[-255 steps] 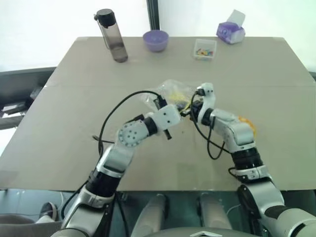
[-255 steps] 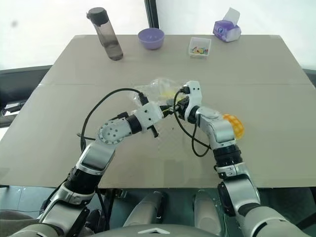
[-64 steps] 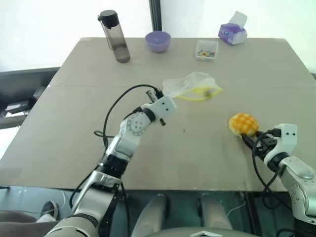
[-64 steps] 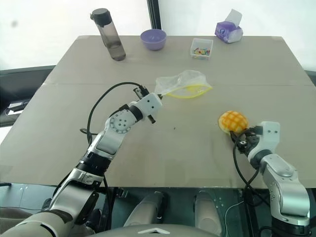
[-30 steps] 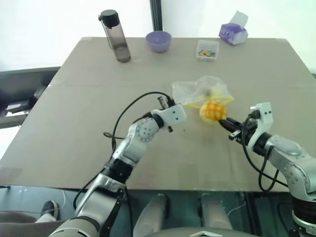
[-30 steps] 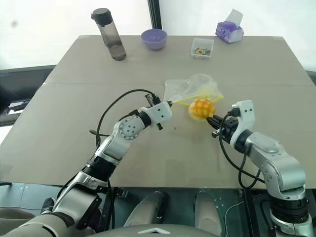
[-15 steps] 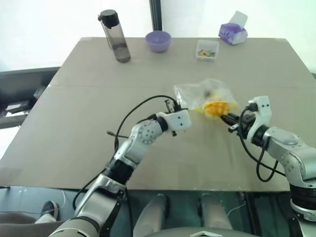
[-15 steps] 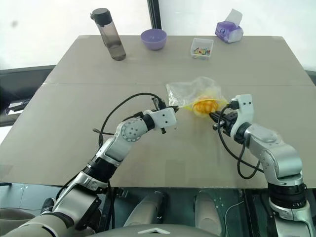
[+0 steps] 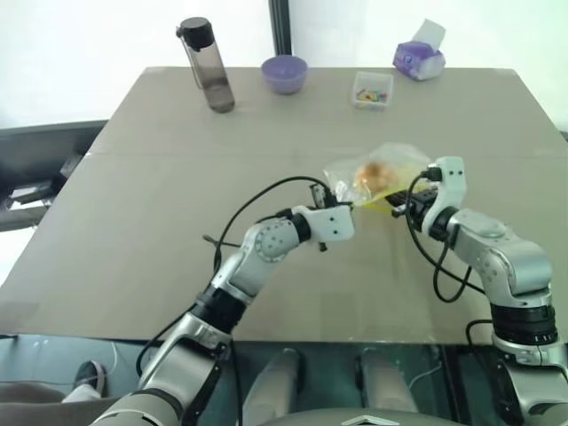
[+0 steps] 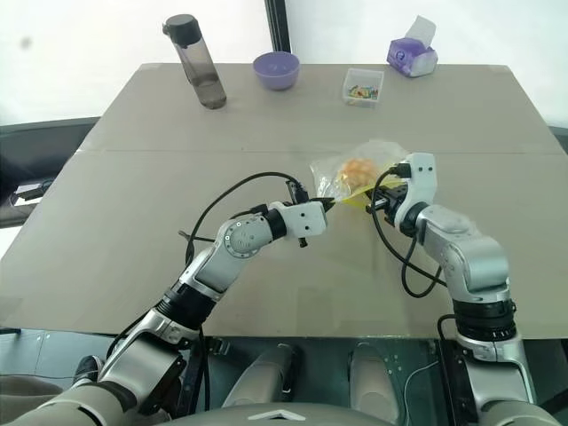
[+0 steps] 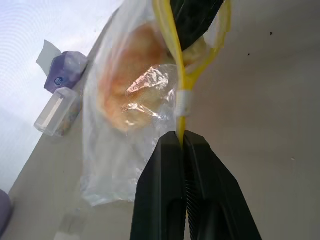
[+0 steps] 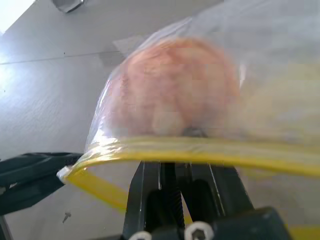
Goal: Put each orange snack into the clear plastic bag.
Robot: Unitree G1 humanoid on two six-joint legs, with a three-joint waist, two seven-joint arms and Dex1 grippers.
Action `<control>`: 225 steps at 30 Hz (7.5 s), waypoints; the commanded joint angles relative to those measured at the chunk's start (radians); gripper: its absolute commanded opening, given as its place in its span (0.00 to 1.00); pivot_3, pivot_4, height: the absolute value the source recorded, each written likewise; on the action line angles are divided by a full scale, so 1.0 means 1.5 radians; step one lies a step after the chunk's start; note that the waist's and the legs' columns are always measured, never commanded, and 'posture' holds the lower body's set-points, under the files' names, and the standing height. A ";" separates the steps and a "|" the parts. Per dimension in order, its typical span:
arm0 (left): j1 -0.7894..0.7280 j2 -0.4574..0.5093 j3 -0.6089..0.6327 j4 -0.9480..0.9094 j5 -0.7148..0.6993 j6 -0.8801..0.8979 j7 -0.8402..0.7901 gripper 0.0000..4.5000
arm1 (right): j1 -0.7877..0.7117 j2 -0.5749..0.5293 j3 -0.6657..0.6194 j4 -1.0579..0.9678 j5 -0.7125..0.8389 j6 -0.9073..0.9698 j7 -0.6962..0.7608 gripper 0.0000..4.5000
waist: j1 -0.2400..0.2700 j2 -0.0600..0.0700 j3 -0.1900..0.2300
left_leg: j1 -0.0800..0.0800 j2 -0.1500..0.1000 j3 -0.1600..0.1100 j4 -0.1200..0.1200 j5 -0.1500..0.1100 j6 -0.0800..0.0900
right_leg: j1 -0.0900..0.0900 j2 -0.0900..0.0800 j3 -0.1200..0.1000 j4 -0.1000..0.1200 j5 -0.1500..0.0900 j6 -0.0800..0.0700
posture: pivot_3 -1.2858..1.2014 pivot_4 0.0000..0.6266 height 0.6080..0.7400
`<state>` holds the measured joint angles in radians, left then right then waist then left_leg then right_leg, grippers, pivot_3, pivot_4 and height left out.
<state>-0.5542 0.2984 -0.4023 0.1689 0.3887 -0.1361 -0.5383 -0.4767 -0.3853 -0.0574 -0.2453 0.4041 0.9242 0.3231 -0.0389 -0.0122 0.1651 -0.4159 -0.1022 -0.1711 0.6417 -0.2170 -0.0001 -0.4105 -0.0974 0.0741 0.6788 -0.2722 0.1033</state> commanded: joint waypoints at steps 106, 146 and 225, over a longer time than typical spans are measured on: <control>-0.148 0.041 0.073 -0.162 -0.056 0.189 -0.089 0.00 | -0.203 -0.221 0.173 0.071 -0.268 -0.558 0.393 0.51 | 0.014 -0.001 0.001 | -0.001 0.000 0.001 0.002 0.000 0.000 | 0.000 0.000 0.000 0.000 0.000 0.000 | 0.52 0.24 0.99; -0.157 0.049 0.060 -0.187 -0.053 0.223 -0.100 0.00 | -0.193 -0.180 0.171 0.109 -0.337 -0.609 0.378 0.01 | 0.014 -0.001 0.001 | -0.001 0.000 0.000 0.002 0.000 0.000 | 0.000 0.001 0.000 0.000 0.000 0.000 | 0.52 0.24 0.99; 0.464 0.123 0.340 -0.484 -0.434 0.412 -0.085 0.68 | 0.469 -0.250 -0.288 -0.017 0.041 -0.384 0.413 0.61 | 0.020 0.001 0.000 | 0.006 0.001 0.001 0.001 -0.002 0.004 | 0.007 0.000 0.000 -0.002 0.000 0.000 | 0.52 0.24 0.99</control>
<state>0.1263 0.4757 0.0412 -0.4799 -0.1945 0.4610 -0.6574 0.1982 -0.7439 -0.4240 -0.2579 0.4075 0.3531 0.8813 -0.0091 -0.0111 0.1649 -0.4051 -0.1006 -0.1702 0.6421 -0.2207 0.0052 -0.3972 -0.0978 0.0729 0.6751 -0.2725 0.1032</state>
